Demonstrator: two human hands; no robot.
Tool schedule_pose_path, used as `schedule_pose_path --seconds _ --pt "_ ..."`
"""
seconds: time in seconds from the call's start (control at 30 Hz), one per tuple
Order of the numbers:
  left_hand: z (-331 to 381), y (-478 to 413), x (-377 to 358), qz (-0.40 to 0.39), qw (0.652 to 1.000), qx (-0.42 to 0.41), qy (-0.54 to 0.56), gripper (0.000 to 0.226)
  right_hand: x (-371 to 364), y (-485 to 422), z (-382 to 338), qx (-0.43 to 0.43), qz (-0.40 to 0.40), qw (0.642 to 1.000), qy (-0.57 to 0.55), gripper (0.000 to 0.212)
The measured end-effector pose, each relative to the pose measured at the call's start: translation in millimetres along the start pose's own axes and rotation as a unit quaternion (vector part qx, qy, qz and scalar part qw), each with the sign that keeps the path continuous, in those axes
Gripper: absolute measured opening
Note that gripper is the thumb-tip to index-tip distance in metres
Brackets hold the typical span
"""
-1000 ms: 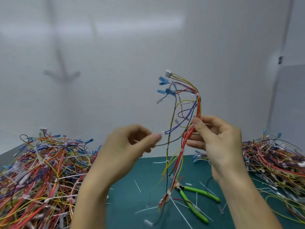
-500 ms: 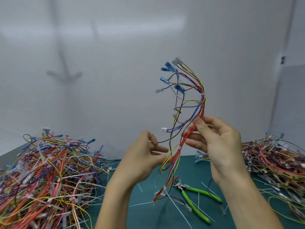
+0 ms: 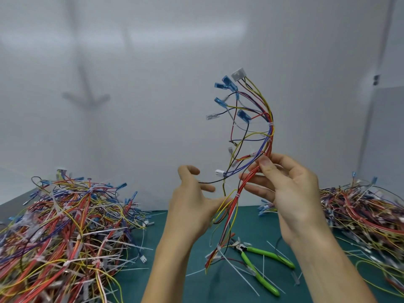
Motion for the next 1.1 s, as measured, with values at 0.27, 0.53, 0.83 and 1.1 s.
schedule_pose_path --seconds 0.27,0.53,0.83,1.1 --pt "0 -1 0 0.047 0.996 -0.048 0.051 0.051 0 0 -1 0.001 -0.008 1.0 -0.004 0.011" --pt "6 1 14 0.037 0.967 -0.076 0.241 0.057 4 0 -2 0.003 -0.003 1.0 0.01 0.01" --pt "9 7 29 -0.05 0.876 -0.027 0.478 0.084 7 -1 -1 -0.005 -0.008 1.0 0.02 0.011" --pt "11 9 30 -0.062 0.86 -0.017 0.506 0.075 6 -2 0 -0.008 -0.013 1.0 0.013 0.011"
Point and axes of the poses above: each hand's wrist, its own y-axis away from the middle knuckle, its own x-axis out of the back of the hand, z = x × y, the point moved 2 cm from there along -y, towards the middle knuckle, and after that the axes turned 14 degrees about -z, right-handed, at the moved point
